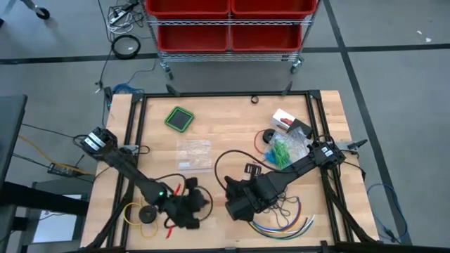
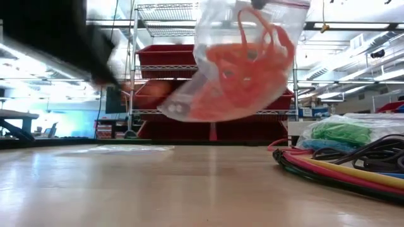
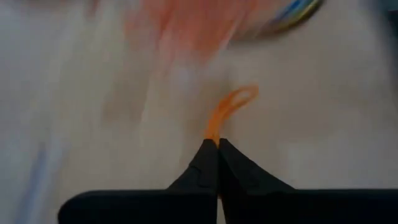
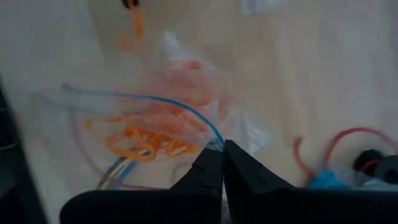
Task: Sort rubber bands
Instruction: Put the orange rubber band into the transparent zip bag
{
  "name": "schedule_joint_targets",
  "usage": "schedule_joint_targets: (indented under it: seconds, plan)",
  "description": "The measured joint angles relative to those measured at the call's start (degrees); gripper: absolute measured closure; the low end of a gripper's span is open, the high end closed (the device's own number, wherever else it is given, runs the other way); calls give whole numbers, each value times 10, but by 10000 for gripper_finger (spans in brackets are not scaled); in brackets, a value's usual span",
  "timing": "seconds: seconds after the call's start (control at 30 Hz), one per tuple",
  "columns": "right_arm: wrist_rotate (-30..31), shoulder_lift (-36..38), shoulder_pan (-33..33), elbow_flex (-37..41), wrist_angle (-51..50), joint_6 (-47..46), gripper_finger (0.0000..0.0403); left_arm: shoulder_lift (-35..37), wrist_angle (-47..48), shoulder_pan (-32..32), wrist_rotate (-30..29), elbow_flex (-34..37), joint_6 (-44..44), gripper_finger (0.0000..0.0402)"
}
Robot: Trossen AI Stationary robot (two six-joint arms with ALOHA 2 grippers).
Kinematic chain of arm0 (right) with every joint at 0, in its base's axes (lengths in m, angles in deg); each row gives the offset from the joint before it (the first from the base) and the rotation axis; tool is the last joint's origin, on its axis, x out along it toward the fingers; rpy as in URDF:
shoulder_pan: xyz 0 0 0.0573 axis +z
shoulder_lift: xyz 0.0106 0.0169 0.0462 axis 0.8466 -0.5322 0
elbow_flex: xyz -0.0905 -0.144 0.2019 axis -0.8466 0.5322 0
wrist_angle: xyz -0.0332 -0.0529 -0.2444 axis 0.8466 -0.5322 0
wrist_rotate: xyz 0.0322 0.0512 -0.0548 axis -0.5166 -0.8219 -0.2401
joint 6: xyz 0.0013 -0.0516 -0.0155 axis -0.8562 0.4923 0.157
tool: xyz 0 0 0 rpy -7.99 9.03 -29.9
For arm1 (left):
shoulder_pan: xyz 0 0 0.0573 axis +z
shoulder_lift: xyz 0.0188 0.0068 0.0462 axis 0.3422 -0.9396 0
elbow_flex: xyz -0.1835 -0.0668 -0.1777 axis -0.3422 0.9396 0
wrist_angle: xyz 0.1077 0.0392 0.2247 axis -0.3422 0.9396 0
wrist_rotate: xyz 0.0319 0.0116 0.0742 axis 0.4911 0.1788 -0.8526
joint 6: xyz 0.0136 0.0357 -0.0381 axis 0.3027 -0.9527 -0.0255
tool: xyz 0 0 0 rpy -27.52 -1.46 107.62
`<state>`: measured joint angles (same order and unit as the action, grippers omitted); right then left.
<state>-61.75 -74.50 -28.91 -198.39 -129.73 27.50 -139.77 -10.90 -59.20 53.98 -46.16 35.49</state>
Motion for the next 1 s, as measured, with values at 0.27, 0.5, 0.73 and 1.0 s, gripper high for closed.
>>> schedule_joint_targets:
  seconds: [0.27, 0.5, 0.73, 1.0]
  plan:
    - [-81, 0, -17, 0, 18, 1, 403, 4, 91, -38, -77, -223, -198, 400]
    - [-120, 0, -28, 0, 70, 2, 403, -20, 72, -18, -52, -260, -256, 400]
    - [-127, 0, -32, 0, 88, 11, 403, -71, 83, 15, -40, -260, -234, 397]
    - [-125, 0, -33, 0, 93, 10, 403, -77, 192, 34, -44, -260, -129, 395]
